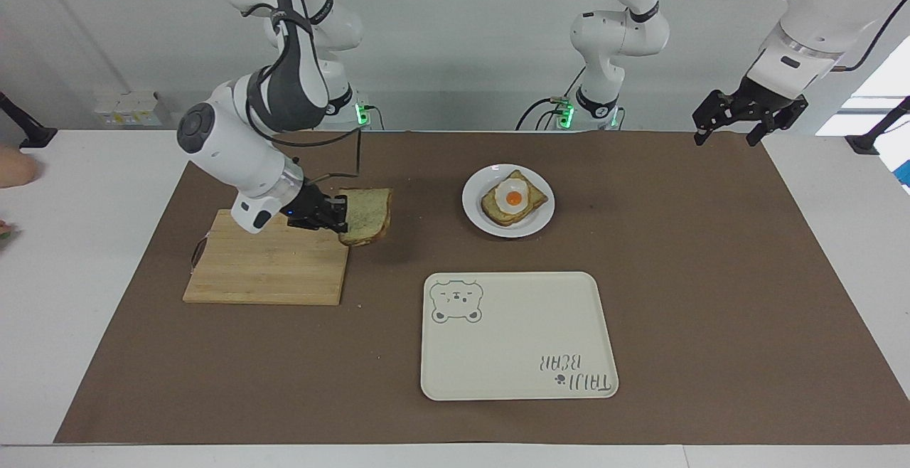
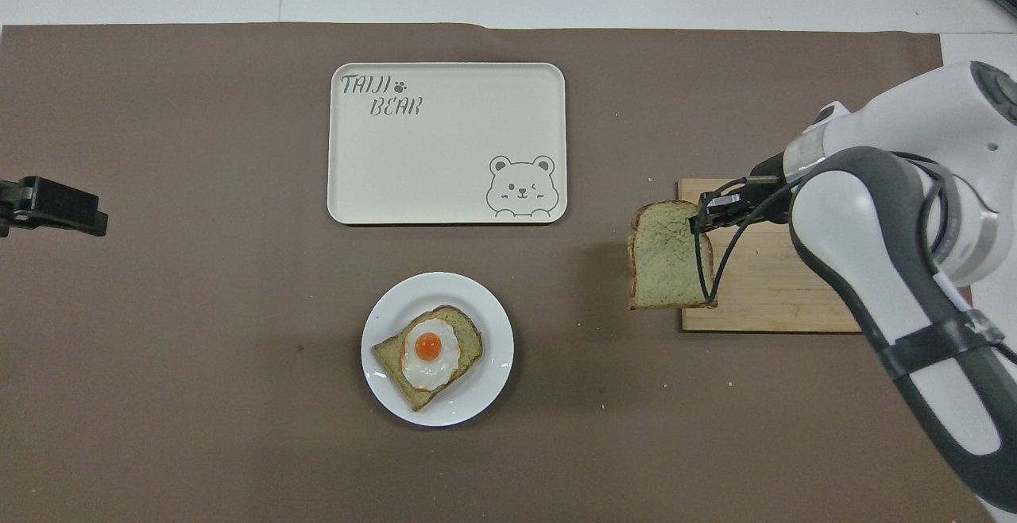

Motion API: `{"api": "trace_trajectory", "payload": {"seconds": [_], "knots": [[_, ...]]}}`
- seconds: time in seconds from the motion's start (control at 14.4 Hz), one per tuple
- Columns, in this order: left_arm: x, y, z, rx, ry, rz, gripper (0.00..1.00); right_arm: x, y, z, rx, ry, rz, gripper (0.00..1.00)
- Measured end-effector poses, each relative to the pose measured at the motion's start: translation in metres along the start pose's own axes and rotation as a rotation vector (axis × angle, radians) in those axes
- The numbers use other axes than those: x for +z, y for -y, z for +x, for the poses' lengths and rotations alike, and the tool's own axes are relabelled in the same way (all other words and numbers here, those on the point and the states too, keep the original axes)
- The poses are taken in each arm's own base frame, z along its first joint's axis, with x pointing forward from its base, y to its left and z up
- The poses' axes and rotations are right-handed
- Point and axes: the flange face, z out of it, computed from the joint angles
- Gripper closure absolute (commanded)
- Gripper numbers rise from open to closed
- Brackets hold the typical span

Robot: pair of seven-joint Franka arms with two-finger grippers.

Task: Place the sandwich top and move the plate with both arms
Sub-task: 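Lift the bread slice with the right gripper toward the egg plate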

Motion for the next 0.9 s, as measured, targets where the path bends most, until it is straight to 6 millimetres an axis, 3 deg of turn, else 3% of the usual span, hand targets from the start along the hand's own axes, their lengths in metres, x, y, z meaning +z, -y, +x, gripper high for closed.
{"api": "trace_trajectory", "payload": {"seconds": [0.56,0.69,0.9], "knots": [[0.000,0.000,0.000,0.000,0.000,0.000,0.00,0.044,0.118,-0.017,0.057,0.021,0.042,1.00],[0.000,0.000,0.000,0.000,0.000,0.000,0.00,0.064,0.150,-0.022,0.079,0.007,0.037,1.00],[0.000,0.000,0.000,0.000,0.000,0.000,0.00,0.094,0.179,-0.026,0.068,-0.002,0.030,1.00]]}}
